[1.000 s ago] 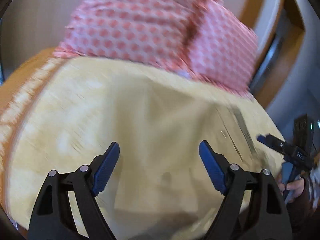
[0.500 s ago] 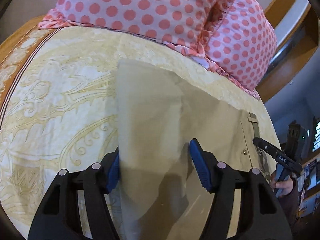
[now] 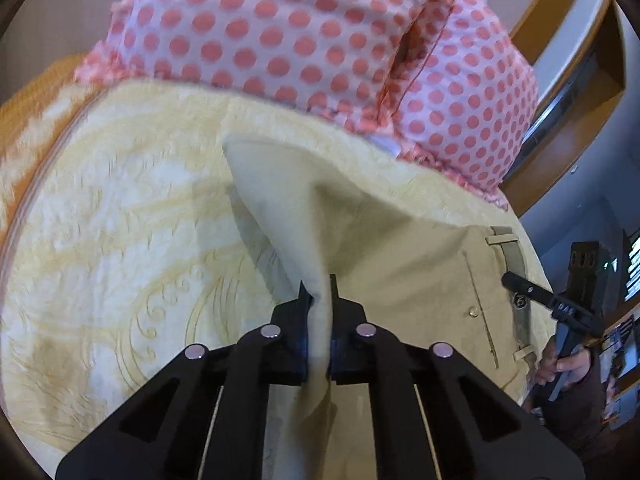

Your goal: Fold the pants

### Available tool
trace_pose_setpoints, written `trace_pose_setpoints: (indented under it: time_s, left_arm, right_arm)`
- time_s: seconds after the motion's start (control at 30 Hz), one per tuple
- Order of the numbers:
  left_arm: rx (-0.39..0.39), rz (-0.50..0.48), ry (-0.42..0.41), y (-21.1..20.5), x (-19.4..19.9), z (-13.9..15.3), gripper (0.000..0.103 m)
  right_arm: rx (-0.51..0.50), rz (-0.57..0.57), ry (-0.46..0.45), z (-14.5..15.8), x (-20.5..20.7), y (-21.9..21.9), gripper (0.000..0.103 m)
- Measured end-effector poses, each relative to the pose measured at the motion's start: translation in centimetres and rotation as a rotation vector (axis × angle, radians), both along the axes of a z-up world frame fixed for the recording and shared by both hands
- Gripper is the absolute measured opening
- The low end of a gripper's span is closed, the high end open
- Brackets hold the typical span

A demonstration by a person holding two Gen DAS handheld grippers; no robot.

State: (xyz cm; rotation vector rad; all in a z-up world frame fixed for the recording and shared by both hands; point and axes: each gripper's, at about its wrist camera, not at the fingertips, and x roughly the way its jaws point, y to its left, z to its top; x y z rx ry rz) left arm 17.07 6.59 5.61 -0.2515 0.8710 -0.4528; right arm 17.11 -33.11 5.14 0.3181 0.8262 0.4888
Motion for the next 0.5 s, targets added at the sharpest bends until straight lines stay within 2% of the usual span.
trace_pose_setpoints:
  time_s: [0.1, 0.23, 0.3, 0.37, 0.4, 0.43, 0.5]
  left_arm:
    - [0.056, 0.001, -0.069, -1.3, 1.5, 1.7, 0.004]
    - [0.071, 0.056, -0.114, -2.2, 5.8, 2.5, 0.004]
    - [0.087, 0.08, -0.083, -2.7, 8.5, 1.5, 0.004]
    - [0.1, 0.095, 0.019, -3.1, 10.6, -0.9, 0.005]
    - [0.111, 0.101, 0.044, -3.2, 11.0, -1.6, 0.006]
    - [0.11, 0.106, 0.049, -3.1, 11.1, -2.0, 0.009]
    - [0.088, 0.109, 0.04, -2.5, 10.5, -1.7, 0.012]
  right_arm:
    - [-0.024, -0.003, -0.065, 2.4, 1.7, 0.2, 0.008]
    - [-0.037, -0.077, -0.114, 3.7, 5.9, -0.8, 0.008]
    - [-0.042, -0.122, -0.075, 2.2, 8.2, -2.0, 0.008]
    - [-0.068, -0.144, 0.007, -0.1, 9.8, -2.4, 0.012]
    - [-0.098, -0.159, 0.063, -1.6, 10.4, -2.4, 0.016]
    - [-0.114, -0.167, 0.09, -2.3, 10.5, -2.4, 0.026]
    - [-0.105, -0.2, 0.091, -1.9, 9.8, -3.1, 0.035]
